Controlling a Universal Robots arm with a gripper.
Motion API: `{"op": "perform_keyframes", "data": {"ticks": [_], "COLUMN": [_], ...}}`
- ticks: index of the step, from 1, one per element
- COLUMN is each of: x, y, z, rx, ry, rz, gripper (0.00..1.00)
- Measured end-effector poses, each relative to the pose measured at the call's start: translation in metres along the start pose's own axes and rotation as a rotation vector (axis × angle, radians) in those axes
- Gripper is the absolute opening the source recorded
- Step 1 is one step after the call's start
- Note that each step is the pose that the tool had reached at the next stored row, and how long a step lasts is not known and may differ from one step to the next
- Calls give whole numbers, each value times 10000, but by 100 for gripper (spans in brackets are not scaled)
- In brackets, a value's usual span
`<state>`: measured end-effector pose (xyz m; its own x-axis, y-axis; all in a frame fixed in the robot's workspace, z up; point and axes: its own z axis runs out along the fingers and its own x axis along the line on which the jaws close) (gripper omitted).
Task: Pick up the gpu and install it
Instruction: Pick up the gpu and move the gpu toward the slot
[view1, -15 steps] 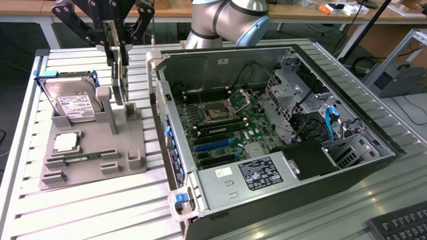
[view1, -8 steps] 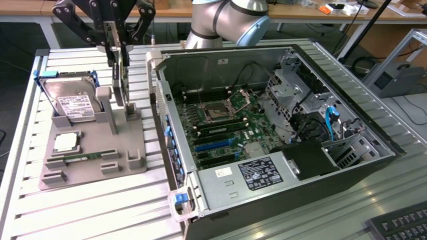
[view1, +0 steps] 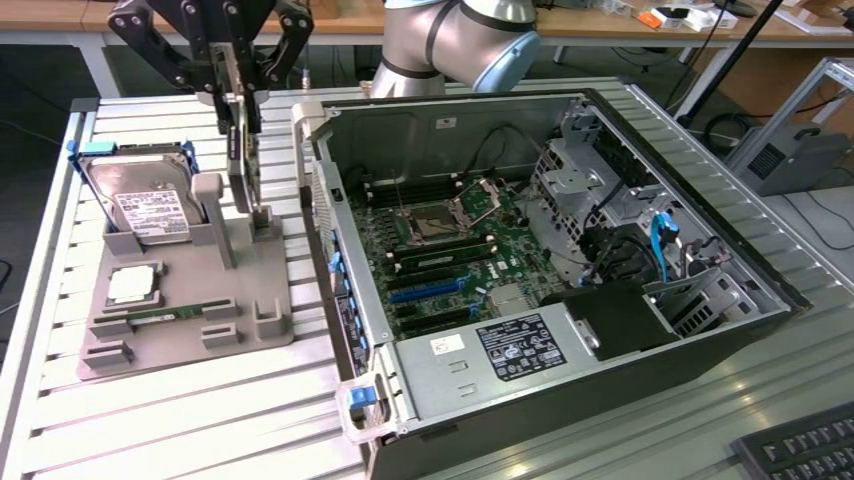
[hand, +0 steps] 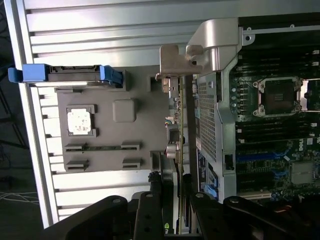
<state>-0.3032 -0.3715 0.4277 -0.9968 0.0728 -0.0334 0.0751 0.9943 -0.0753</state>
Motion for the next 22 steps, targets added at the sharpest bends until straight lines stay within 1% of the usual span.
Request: {"op": "perform_keyframes", "data": {"ticks": [5,22], "x": [-21,-83], "y": [-4,-11], "z": [1,3], "rx": [24,77], "ry": [-1,-5], "rz": [-1,-3], "gripper": [27,27]}}
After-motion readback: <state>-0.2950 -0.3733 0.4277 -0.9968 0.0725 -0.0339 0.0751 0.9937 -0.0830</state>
